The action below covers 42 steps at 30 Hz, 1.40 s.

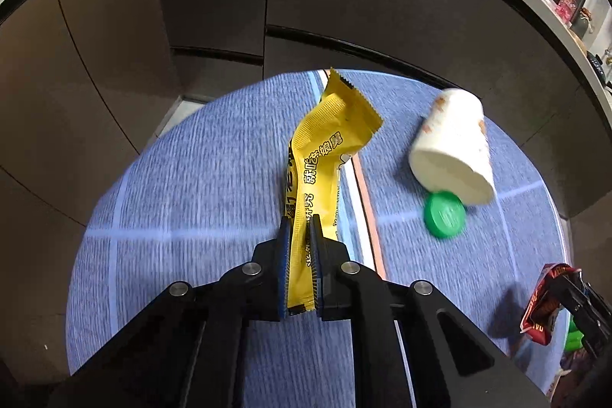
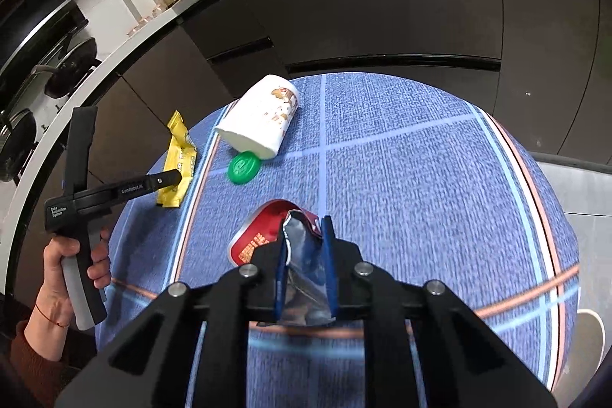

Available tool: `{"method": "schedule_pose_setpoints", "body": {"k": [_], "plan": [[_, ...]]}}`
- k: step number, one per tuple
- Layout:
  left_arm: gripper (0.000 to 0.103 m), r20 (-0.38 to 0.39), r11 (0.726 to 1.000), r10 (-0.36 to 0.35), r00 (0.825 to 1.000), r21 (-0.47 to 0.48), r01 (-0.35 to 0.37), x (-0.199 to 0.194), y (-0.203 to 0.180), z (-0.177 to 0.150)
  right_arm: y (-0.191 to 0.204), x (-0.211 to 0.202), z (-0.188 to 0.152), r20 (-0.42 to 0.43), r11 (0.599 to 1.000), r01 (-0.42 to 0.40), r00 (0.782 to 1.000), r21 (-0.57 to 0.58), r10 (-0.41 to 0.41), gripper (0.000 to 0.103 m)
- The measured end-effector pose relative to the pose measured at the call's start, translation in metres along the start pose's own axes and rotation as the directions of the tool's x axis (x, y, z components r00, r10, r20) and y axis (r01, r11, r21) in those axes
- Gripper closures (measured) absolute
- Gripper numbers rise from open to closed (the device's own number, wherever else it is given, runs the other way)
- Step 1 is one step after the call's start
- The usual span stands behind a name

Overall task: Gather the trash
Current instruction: 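Carry the red-and-silver wrapper with the right tool over the bin while the left tool carries the yellow wrapper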

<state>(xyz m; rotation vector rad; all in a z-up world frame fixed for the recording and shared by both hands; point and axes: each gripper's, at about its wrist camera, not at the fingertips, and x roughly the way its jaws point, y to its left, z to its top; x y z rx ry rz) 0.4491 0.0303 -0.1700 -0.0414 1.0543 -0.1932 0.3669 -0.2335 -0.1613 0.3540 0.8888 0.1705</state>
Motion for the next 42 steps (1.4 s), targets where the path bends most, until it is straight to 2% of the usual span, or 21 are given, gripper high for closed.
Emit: {"method": "schedule_pose_setpoints", "body": {"k": [8,20,23,27,30,33,42], "plan": [[0.095,0.034,0.996,-0.085,0.996,-0.021,0.086,-0.051,-0.016,-0.063,0.003,-0.042,-0.028,0.027,1.0,-0.019,0.999,0.01,0.019,0.086],[0.095,0.161,0.989,-0.132,0.978,0.092,0.118,-0.145,-0.075,-0.14,0.0,-0.128,-0.085,0.103,1.0,-0.013,0.995,0.02,0.01,0.086],[0.095,0.167,0.986,-0.151,0.974,0.093,0.137,-0.159,-0.084,-0.156,-0.006,-0.149,-0.097,0.121,0.999,-0.018,0.993,0.048,0.012,0.086],[0.095,0.158,0.987,-0.136,0.978,0.111,0.12,-0.166,-0.102,-0.172,-0.017,-0.173,-0.111,0.141,0.996,-0.017,0.99,0.085,0.005,0.086],[0.095,0.147,0.982,-0.175,0.973,0.102,0.161,-0.171,-0.112,-0.185,-0.027,-0.187,-0.121,0.156,0.993,-0.011,0.988,0.113,-0.007,0.086],[0.095,0.141,0.978,-0.188,0.972,0.117,0.173,-0.171,-0.126,-0.192,-0.039,-0.199,-0.129,0.164,0.99,0.0,0.986,0.141,-0.023,0.086],[0.095,0.123,0.96,-0.224,0.967,0.197,0.198,-0.172,-0.169,-0.196,-0.072,-0.219,-0.149,0.178,0.974,0.033,0.981,0.222,-0.074,0.086]]}}
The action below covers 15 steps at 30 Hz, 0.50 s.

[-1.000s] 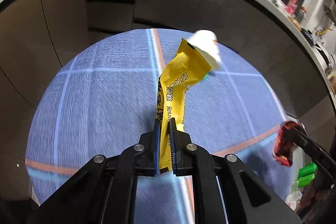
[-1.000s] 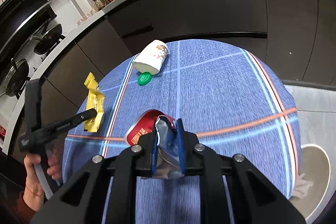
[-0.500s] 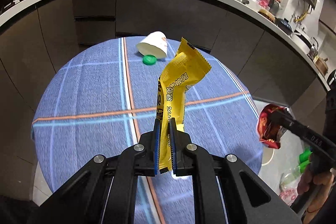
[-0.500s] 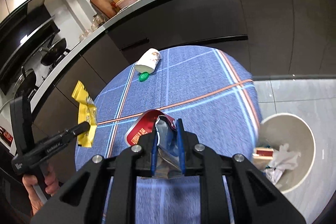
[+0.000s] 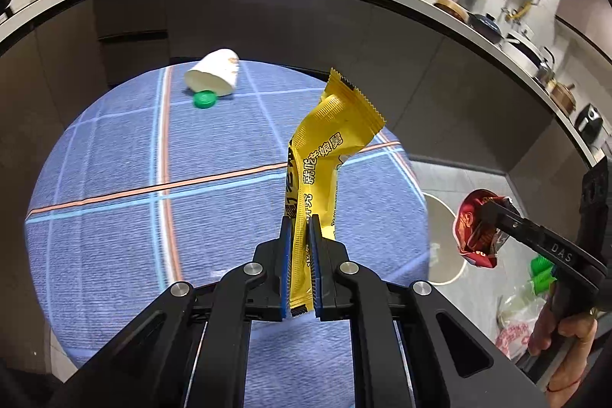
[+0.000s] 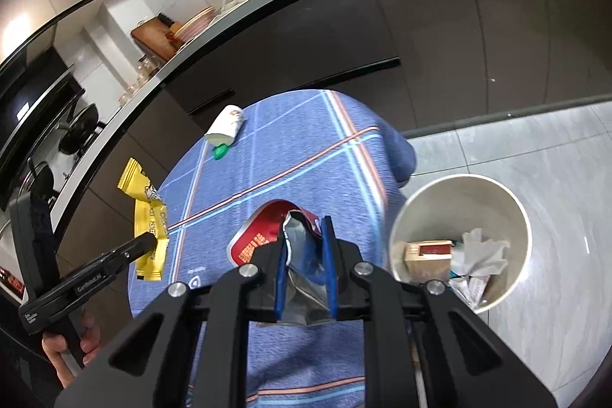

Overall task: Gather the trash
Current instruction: 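Carry the red-and-silver wrapper with the right tool over the bin while the left tool carries the yellow wrapper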

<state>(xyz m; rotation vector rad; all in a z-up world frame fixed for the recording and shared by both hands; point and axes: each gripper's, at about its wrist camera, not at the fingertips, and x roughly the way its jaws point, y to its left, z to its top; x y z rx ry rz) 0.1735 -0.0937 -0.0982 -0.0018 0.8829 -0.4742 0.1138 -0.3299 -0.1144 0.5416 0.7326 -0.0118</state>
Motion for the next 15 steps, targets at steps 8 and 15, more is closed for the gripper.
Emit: {"method": "schedule_pose_setpoints", "body": {"k": [8,15], "plan": [[0.095,-0.022,0.997,-0.043,0.999,0.06,0.044,0.013,-0.03,0.002,-0.025,-0.012,-0.003,0.014,0.999,0.023,1.0,0.04,-0.024,0.086],[0.095,-0.038,0.993,-0.057,0.998,0.105,0.061,0.023,-0.054,0.003,-0.046,-0.015,-0.004,0.023,0.997,0.033,0.999,0.076,-0.035,0.086]]}}
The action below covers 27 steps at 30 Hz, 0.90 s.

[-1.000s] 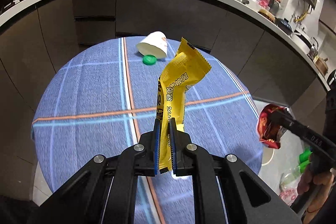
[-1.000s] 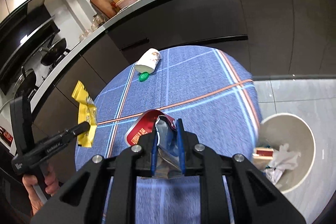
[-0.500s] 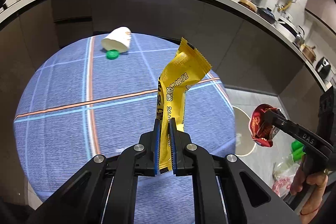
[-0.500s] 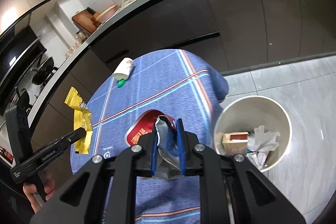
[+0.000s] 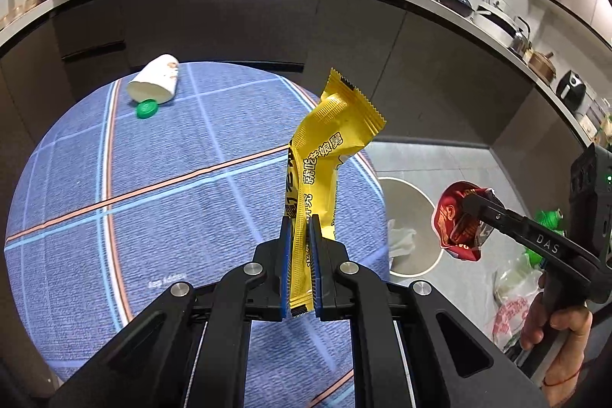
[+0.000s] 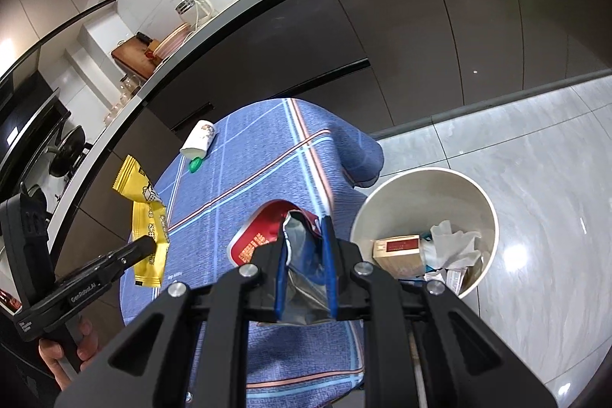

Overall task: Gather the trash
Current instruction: 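Carry the red-and-silver wrapper with the right tool over the bin while the left tool carries the yellow wrapper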

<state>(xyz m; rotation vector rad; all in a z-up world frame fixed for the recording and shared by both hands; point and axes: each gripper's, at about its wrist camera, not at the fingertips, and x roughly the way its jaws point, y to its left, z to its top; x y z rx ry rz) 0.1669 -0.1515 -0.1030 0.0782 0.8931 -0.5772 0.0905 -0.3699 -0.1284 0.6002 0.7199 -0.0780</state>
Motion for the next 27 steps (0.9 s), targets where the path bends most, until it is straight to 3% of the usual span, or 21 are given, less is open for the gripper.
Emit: {"method": "schedule_pose_setpoints", "body": {"k": [27], "plan": [[0.095,-0.108,0.981,-0.131,0.985,0.127,0.144,0.067,-0.078,0.027,-0.081,0.02,0.001,-0.014,0.986,0.114,0.993,0.122,-0.113,0.086]]}}
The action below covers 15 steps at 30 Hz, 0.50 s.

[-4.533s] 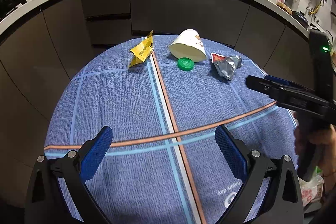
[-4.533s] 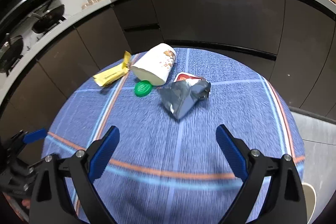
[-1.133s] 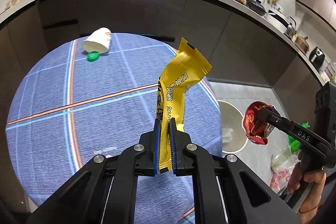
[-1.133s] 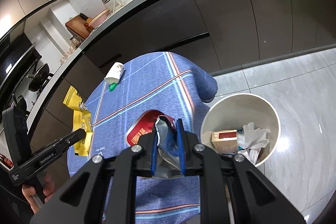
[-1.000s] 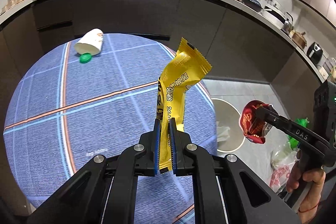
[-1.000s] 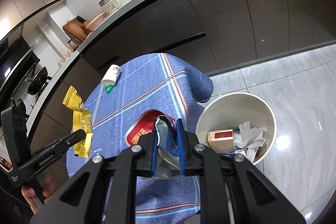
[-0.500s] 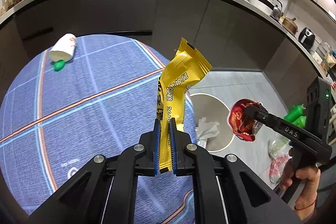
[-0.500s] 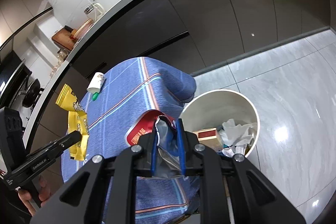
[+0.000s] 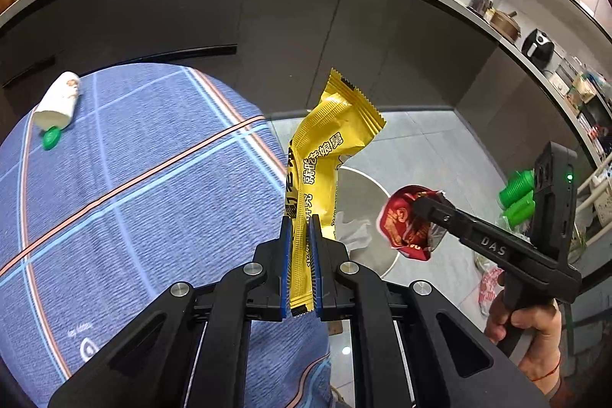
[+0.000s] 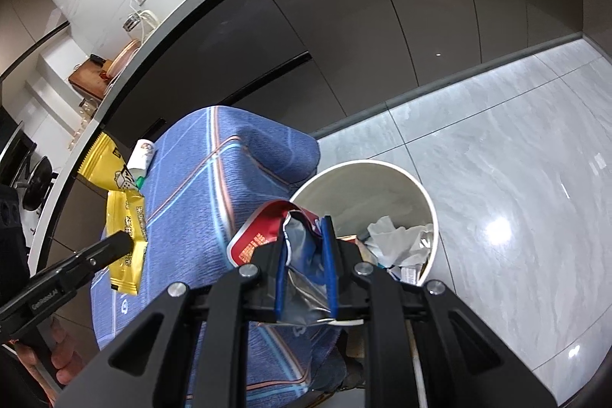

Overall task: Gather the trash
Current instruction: 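Carry the red-and-silver wrapper with the right tool over the bin while the left tool carries the yellow wrapper, then open both tools over the white bin to drop both wrappers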

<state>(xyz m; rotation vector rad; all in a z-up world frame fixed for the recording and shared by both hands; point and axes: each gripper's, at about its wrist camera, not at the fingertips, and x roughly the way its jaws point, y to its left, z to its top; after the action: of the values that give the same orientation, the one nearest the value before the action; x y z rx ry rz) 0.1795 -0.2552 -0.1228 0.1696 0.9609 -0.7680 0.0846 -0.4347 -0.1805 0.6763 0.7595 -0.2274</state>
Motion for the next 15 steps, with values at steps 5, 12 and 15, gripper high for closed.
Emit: {"method": "schedule_pose_setpoints", "body": {"k": [5,12,15], "plan": [[0.095,-0.017,0.999,-0.028,0.999,0.025,0.028,0.016,-0.015,0.006,-0.012,0.008,0.001,-0.003,0.999,0.033,0.999,0.002,-0.033,0.086],[0.095,-0.057,0.996,-0.076,0.995,0.05,0.079,0.048,-0.029,0.01,-0.032,0.029,-0.001,-0.004,0.999,0.048,0.999,-0.017,-0.048,0.086],[0.094,-0.072,0.993,-0.092,0.993,0.069,0.097,0.063,-0.031,0.011,-0.041,0.039,-0.002,-0.014,0.998,0.054,0.998,-0.022,-0.054,0.086]]}}
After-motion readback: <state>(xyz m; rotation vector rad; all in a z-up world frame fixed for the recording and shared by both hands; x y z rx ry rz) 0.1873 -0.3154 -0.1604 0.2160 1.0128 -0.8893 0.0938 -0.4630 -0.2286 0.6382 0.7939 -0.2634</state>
